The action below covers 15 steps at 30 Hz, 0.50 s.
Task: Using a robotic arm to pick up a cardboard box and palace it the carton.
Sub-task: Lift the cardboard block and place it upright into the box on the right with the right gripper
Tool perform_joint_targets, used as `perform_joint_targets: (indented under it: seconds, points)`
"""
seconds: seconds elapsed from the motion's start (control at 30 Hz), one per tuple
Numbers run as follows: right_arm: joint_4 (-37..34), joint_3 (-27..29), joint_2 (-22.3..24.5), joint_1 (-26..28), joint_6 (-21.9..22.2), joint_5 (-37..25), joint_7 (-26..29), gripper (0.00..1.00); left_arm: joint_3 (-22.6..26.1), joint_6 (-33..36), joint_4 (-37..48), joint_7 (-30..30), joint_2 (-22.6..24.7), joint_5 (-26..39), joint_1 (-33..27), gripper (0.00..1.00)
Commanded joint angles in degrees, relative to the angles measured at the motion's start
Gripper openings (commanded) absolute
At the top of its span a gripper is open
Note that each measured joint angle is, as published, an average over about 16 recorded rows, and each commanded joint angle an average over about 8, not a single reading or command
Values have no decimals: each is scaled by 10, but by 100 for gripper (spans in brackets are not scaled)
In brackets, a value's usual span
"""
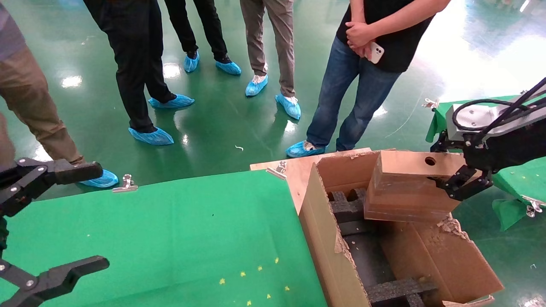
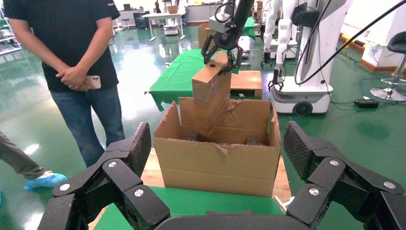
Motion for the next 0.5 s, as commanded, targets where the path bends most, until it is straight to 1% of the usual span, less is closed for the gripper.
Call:
perform_joint_targets:
  seconds: [0.03, 0.13, 0.23, 0.33, 0.5]
  points:
    - [0, -1, 0, -3, 1, 1, -1, 0, 0, 0, 0, 0, 0, 0, 0, 100]
    - [0, -2, 7, -16, 24, 7, 46, 0, 0, 0, 0, 0, 0, 0, 0, 100]
    - [7, -5, 18, -29, 54, 8, 115, 0, 0, 0, 0, 0, 0, 0, 0, 100]
    - [25, -9, 32, -39, 83, 4, 196, 0, 0, 0, 0, 0, 0, 0, 0, 100]
    - [76, -20, 61, -50, 130, -15, 349, 0, 0, 0, 0, 0, 0, 0, 0, 100]
